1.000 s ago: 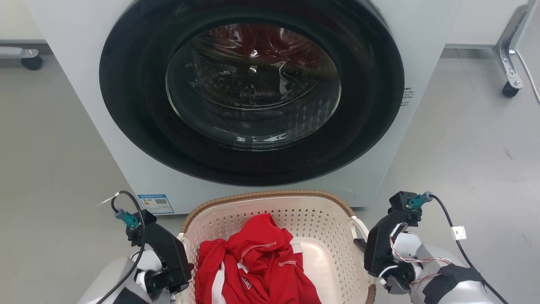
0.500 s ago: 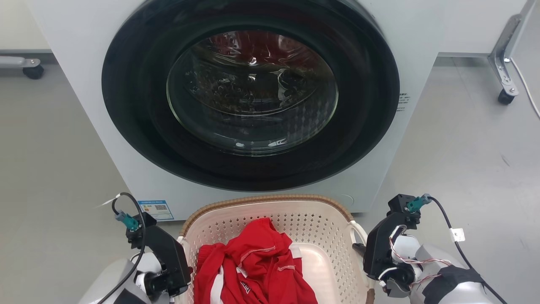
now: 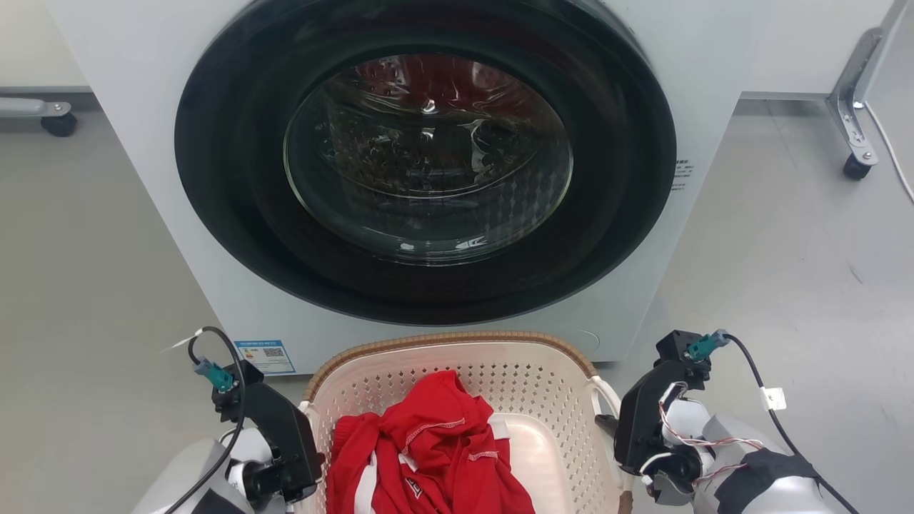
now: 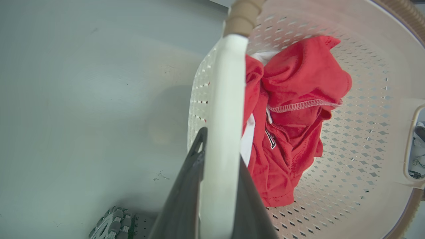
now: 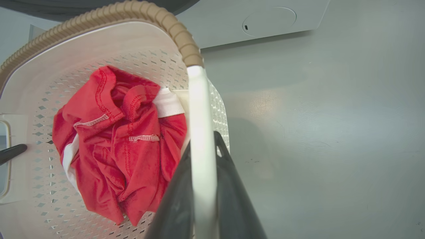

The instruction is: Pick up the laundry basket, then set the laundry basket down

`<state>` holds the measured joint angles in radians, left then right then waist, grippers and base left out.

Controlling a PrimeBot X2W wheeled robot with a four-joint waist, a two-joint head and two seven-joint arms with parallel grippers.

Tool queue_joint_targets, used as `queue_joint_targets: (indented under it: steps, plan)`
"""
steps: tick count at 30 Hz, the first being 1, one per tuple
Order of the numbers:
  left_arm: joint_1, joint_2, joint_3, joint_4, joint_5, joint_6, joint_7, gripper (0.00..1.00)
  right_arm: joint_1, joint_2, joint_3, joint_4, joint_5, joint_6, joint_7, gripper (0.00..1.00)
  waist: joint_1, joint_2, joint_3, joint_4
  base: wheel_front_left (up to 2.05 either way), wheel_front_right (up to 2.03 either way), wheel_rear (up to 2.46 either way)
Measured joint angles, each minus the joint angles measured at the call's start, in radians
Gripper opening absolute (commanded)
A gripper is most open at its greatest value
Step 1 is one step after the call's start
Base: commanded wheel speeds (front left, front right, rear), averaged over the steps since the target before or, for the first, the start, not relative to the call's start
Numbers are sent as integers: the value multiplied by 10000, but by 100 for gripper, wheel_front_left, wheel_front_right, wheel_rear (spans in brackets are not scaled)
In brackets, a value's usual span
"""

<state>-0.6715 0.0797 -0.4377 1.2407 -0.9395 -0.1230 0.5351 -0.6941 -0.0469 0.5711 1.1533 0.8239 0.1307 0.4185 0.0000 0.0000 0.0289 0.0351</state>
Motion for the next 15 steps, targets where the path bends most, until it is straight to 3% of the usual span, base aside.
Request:
queue_joint_targets:
  steps: [15]
  plan:
    - [0,21,-84,0,-42,0,-23,0,-103,0,280,127,303,0,31,0,0,1,-26,-11,0,0,0]
